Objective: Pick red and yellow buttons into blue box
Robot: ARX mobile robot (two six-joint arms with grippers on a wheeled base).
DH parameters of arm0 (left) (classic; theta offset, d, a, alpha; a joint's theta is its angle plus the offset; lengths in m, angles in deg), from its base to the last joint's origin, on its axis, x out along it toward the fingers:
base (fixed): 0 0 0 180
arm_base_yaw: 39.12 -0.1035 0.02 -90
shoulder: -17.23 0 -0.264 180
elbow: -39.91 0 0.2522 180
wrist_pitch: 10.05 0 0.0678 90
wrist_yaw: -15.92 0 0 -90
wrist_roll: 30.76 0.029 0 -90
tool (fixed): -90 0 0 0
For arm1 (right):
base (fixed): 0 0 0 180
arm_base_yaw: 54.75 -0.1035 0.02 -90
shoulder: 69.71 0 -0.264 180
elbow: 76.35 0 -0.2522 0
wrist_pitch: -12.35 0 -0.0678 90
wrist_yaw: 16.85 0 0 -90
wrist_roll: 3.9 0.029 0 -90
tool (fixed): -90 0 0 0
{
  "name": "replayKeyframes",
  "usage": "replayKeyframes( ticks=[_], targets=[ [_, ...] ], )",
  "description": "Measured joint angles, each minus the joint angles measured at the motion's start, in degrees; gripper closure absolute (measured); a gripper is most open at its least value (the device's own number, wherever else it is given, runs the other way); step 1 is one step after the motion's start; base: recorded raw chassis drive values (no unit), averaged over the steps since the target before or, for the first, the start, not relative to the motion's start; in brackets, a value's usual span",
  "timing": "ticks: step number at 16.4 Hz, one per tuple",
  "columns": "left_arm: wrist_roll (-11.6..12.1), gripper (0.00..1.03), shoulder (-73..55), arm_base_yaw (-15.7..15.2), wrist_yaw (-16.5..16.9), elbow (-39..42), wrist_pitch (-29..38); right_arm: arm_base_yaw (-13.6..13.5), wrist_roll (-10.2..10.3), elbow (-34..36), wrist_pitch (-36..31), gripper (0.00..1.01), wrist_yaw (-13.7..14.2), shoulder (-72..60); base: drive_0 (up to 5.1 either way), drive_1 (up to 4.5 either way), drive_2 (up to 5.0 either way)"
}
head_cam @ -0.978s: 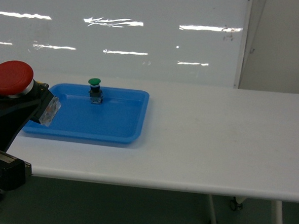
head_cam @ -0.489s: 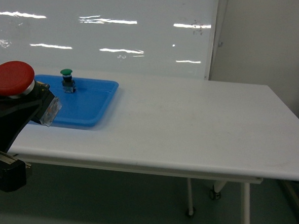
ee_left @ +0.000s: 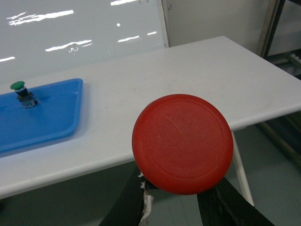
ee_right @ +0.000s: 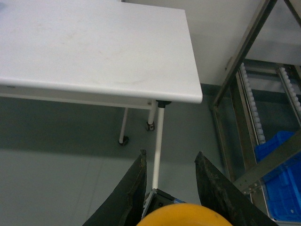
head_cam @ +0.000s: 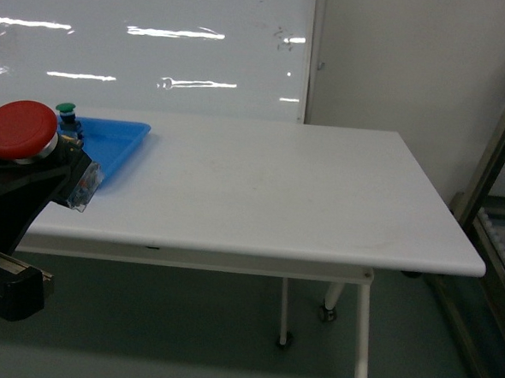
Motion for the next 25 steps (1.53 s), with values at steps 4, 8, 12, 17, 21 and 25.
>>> replayKeyframes(
  ticks=[4,8,12,17,21,25],
  targets=[
    [0.00,0.84,0.02,0.00,-0.04,0.00,0.00,0.00,0.00,0.02,0.02,0.72,0.02,0.00,4.9,-2.92,-1.9],
    [0.00,0.84,0.02,0.00,-0.07,0.00,-0.07,0.00,0.00,0.02,0.02,0.72,-0.02,0.00,4.9,-2.51,-2.5],
    [0.00,0.84,0.00,0.00,-0.02,0.00,-0.09,0.00,0.00,0.04,-0.02,0.72,0.02,0.00,5.0,-2.48,-2.5],
    [0.00,0.84,0.00,0.00,-0.02,0.00,-0.15,0.00,0.00,0.04,0.07,0.72,-0.02,0.00,4.8,-2.53,-2.5],
    [0.00,0.84,0.02,0.00,0.00,0.00,0.02,0.00,0.00,0.04,0.02,0.72,0.11,0.00,4.9,-2.50,-2.5],
    [-0.02,0.84,0.02,0.00,-0.04,0.00,-0.11,0.00,0.00,0.04,0.02,0.72,0.07,0.00,4.9,-2.45,-2.5]
  ],
)
